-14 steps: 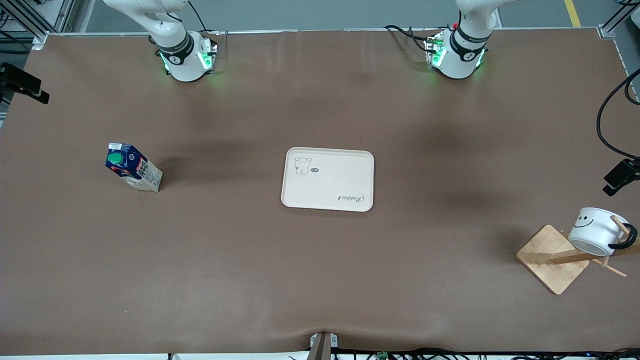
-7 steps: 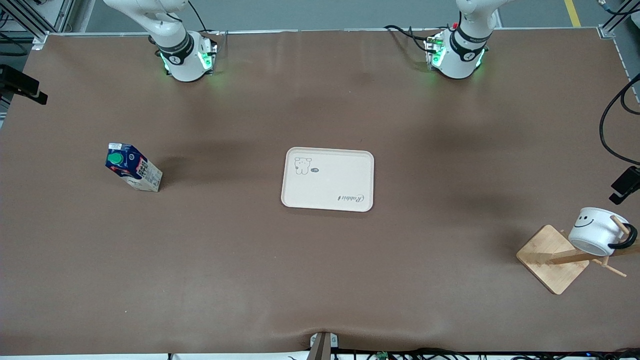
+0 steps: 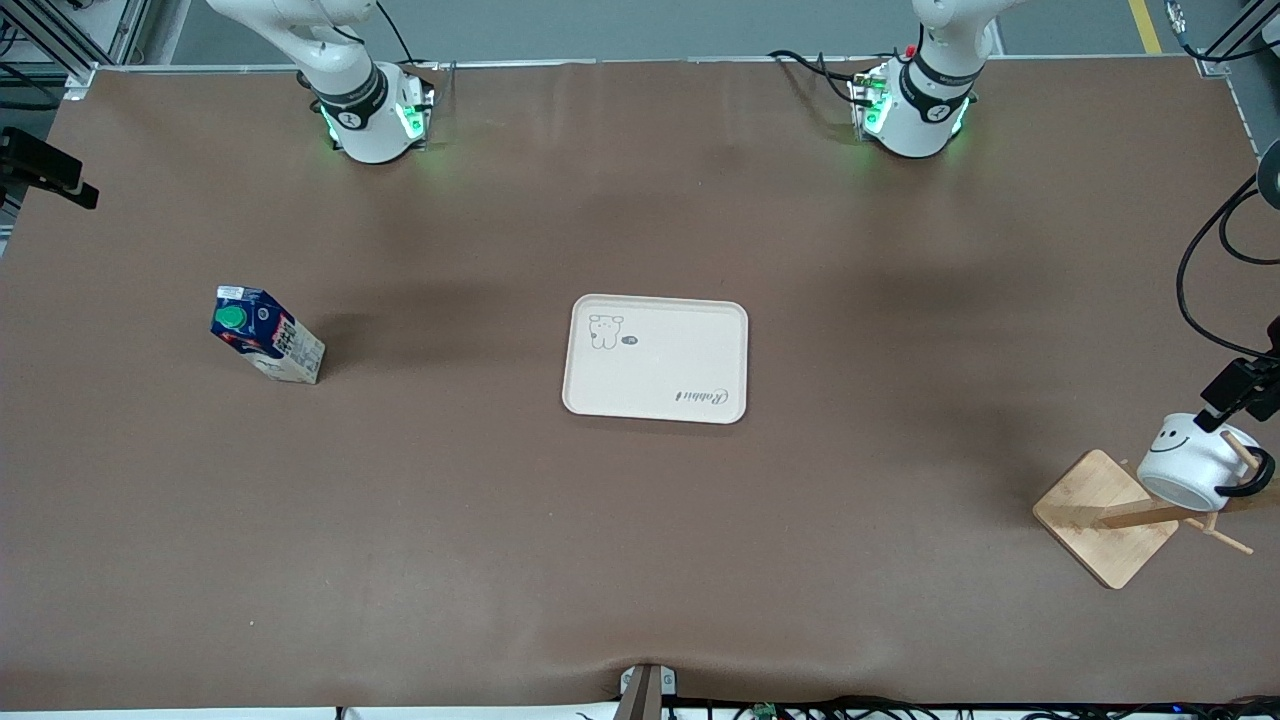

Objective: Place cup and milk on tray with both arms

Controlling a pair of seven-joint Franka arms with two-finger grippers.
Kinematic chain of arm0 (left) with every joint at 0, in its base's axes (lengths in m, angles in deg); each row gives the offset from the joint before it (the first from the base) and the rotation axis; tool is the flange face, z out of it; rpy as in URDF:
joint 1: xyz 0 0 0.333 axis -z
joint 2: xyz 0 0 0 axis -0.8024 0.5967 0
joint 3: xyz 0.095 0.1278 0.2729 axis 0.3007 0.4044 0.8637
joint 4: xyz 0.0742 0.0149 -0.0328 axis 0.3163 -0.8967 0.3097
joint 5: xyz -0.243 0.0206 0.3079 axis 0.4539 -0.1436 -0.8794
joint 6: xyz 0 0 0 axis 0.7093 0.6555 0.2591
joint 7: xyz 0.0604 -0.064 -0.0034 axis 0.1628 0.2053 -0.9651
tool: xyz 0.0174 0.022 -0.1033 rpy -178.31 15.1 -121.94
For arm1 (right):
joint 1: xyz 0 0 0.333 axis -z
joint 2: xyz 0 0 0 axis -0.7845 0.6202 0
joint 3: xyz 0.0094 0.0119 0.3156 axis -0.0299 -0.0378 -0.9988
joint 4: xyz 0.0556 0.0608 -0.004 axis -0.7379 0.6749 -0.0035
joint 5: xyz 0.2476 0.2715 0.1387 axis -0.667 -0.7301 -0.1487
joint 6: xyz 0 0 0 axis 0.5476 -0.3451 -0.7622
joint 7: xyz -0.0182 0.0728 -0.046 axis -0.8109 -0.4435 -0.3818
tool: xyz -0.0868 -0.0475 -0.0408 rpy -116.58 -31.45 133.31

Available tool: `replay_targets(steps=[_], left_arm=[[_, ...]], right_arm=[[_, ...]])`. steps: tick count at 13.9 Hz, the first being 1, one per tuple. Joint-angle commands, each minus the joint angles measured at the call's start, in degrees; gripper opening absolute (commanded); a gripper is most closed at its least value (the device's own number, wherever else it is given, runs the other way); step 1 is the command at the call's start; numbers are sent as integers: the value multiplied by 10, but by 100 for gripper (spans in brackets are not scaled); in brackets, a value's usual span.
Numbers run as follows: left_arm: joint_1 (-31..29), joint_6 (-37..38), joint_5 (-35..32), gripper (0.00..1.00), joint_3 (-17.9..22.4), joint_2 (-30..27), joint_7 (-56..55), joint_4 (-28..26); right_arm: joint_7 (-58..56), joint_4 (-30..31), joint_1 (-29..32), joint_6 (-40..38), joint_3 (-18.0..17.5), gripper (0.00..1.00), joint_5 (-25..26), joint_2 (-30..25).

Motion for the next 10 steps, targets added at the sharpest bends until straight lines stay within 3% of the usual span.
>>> replay_targets(steps=[1,4,10], left_arm=[[4,-32,13,75,-4,15,27,0],[4,-50,13,69,-13,27,29,0],[4,-54,9,38,-23,38,39,0]], right_arm=[[3,-5,6,-3,-3,100,-2,1],[2,-8,8,-1,-2,100,-3,2],[-2,-6,7,-2,-2,100,-2,2]])
